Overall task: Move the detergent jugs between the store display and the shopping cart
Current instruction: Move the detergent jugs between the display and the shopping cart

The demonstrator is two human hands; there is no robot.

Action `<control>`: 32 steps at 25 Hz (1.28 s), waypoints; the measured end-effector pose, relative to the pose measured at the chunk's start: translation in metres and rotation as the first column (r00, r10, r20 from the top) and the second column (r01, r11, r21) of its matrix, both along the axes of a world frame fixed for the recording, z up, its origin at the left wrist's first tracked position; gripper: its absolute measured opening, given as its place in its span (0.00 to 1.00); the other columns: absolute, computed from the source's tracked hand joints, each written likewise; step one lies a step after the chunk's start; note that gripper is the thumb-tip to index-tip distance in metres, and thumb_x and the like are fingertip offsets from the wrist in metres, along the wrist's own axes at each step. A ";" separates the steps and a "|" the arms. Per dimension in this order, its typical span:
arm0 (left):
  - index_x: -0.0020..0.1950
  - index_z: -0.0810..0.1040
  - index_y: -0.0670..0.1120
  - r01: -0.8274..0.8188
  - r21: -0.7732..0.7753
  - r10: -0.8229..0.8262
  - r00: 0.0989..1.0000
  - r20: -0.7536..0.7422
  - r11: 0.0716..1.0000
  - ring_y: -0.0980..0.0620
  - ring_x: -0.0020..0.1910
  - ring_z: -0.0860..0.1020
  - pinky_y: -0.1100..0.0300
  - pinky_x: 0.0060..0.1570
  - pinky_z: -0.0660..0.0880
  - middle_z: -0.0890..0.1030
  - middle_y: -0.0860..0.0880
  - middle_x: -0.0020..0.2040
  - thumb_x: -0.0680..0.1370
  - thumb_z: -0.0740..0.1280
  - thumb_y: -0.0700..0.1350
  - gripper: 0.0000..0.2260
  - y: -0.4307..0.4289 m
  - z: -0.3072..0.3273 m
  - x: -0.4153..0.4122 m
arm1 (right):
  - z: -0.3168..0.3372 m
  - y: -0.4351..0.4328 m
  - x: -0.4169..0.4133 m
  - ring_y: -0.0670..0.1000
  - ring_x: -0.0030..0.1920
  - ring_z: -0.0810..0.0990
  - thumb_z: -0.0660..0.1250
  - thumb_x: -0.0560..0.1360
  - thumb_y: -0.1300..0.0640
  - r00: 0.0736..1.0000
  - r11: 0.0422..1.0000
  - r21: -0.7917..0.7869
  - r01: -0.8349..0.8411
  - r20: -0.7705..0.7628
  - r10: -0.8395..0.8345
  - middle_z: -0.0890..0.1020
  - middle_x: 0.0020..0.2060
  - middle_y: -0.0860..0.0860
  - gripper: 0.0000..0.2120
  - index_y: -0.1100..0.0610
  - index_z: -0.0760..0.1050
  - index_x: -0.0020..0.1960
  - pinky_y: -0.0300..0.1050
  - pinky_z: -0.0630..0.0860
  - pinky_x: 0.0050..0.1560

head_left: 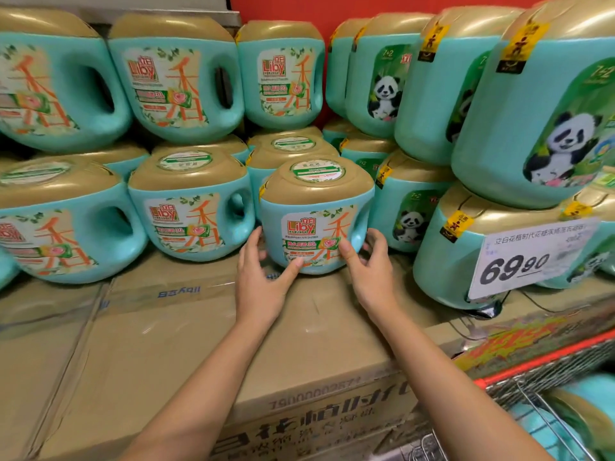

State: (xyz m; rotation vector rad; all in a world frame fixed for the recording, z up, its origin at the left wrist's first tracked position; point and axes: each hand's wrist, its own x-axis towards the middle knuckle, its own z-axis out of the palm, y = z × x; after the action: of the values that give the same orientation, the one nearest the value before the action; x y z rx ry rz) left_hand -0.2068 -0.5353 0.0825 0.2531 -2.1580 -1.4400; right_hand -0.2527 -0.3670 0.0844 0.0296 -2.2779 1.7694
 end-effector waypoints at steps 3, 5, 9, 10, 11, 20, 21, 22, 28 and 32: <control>0.70 0.69 0.48 0.000 0.115 -0.001 1.000 0.006 0.993 0.56 0.55 0.79 0.65 0.52 0.74 0.76 0.53 0.66 0.66 0.80 0.47 0.36 -0.003 0.000 -0.001 | 0.002 0.000 0.001 0.52 0.65 0.75 0.67 0.76 0.45 0.999 0.994 0.106 -0.011 0.032 0.008 0.77 0.64 0.53 0.30 0.56 0.64 0.72 0.49 0.71 0.66; 0.68 0.71 0.48 -0.006 0.142 0.002 0.999 0.033 0.990 0.57 0.55 0.79 0.65 0.52 0.74 0.77 0.54 0.63 0.68 0.79 0.46 0.32 -0.003 0.000 -0.002 | 0.003 0.000 0.005 0.50 0.61 0.76 0.67 0.76 0.46 0.998 0.992 0.122 0.014 0.053 -0.021 0.77 0.63 0.53 0.28 0.57 0.66 0.72 0.44 0.71 0.63; 0.62 0.73 0.45 -0.133 0.033 0.129 0.988 0.084 0.991 0.53 0.42 0.77 0.52 0.52 0.77 0.79 0.51 0.46 0.74 0.71 0.41 0.18 -0.002 0.012 0.012 | 0.018 0.010 0.036 0.47 0.50 0.79 0.67 0.77 0.59 0.999 0.997 0.072 0.033 -0.006 -0.033 0.81 0.53 0.53 0.15 0.60 0.73 0.63 0.43 0.76 0.57; 0.59 0.75 0.46 -0.108 0.020 0.105 0.989 0.107 0.994 0.53 0.39 0.76 0.49 0.53 0.77 0.78 0.52 0.41 0.75 0.70 0.41 0.13 -0.001 0.016 0.019 | 0.020 0.017 0.052 0.45 0.47 0.80 0.66 0.77 0.63 1.000 1.000 0.000 -0.013 -0.009 0.013 0.83 0.51 0.56 0.11 0.60 0.75 0.60 0.41 0.77 0.55; 0.56 0.77 0.47 -0.049 0.038 0.045 0.992 0.118 0.998 0.53 0.38 0.75 0.47 0.52 0.77 0.78 0.52 0.38 0.76 0.69 0.40 0.10 0.000 0.021 0.028 | 0.022 0.027 0.070 0.44 0.44 0.81 0.65 0.77 0.64 0.998 0.997 -0.058 -0.058 -0.026 0.056 0.84 0.48 0.58 0.09 0.59 0.76 0.57 0.39 0.78 0.52; 0.51 0.80 0.50 0.319 0.344 -0.387 0.910 0.151 0.883 0.61 0.35 0.79 0.72 0.40 0.75 0.84 0.49 0.39 0.77 0.67 0.38 0.08 0.139 0.007 0.201 | -0.039 0.200 0.286 0.45 0.35 0.81 0.64 0.76 0.68 0.982 0.919 -0.351 0.178 0.117 -0.146 0.85 0.36 0.54 0.07 0.61 0.79 0.49 0.33 0.77 0.39; 0.50 0.80 0.49 0.341 0.364 -0.427 0.885 0.186 0.866 0.61 0.35 0.79 0.72 0.40 0.75 0.84 0.48 0.39 0.77 0.66 0.37 0.08 0.164 -0.003 0.220 | -0.047 0.226 0.307 0.45 0.34 0.80 0.64 0.76 0.68 0.970 0.906 -0.353 0.233 0.147 -0.193 0.85 0.35 0.55 0.06 0.63 0.79 0.49 0.33 0.77 0.38; 0.49 0.81 0.48 0.360 0.390 -0.466 0.857 0.220 0.847 0.61 0.34 0.79 0.73 0.38 0.74 0.84 0.47 0.39 0.77 0.66 0.36 0.09 0.190 -0.015 0.240 | -0.054 0.252 0.328 0.45 0.33 0.80 0.63 0.76 0.69 0.958 0.893 -0.353 0.278 0.170 -0.230 0.85 0.34 0.54 0.06 0.65 0.79 0.49 0.33 0.77 0.37; 0.45 0.81 0.45 0.342 0.524 -0.566 0.742 0.358 0.780 0.63 0.29 0.78 0.73 0.29 0.70 0.82 0.49 0.33 0.76 0.65 0.31 0.10 0.352 -0.064 0.342 | -0.044 0.418 0.433 0.43 0.30 0.79 0.64 0.76 0.69 0.894 0.849 -0.290 0.441 0.221 -0.389 0.84 0.31 0.50 0.06 0.62 0.79 0.47 0.31 0.76 0.34; 0.45 0.81 0.45 0.420 0.517 -0.628 0.703 0.334 0.745 0.64 0.29 0.77 0.75 0.31 0.71 0.82 0.47 0.36 0.77 0.66 0.31 0.10 0.441 -0.057 0.352 | -0.032 0.510 0.471 0.45 0.33 0.79 0.64 0.76 0.69 0.831 0.788 -0.266 0.555 0.199 -0.519 0.83 0.32 0.50 0.07 0.63 0.79 0.49 0.34 0.77 0.36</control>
State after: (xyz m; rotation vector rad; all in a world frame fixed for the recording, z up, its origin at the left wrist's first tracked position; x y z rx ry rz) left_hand 0.1448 -0.0942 0.0254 0.1394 -2.4255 -2.4061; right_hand 0.2178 0.1430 0.0526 -0.7311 -1.7780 1.8025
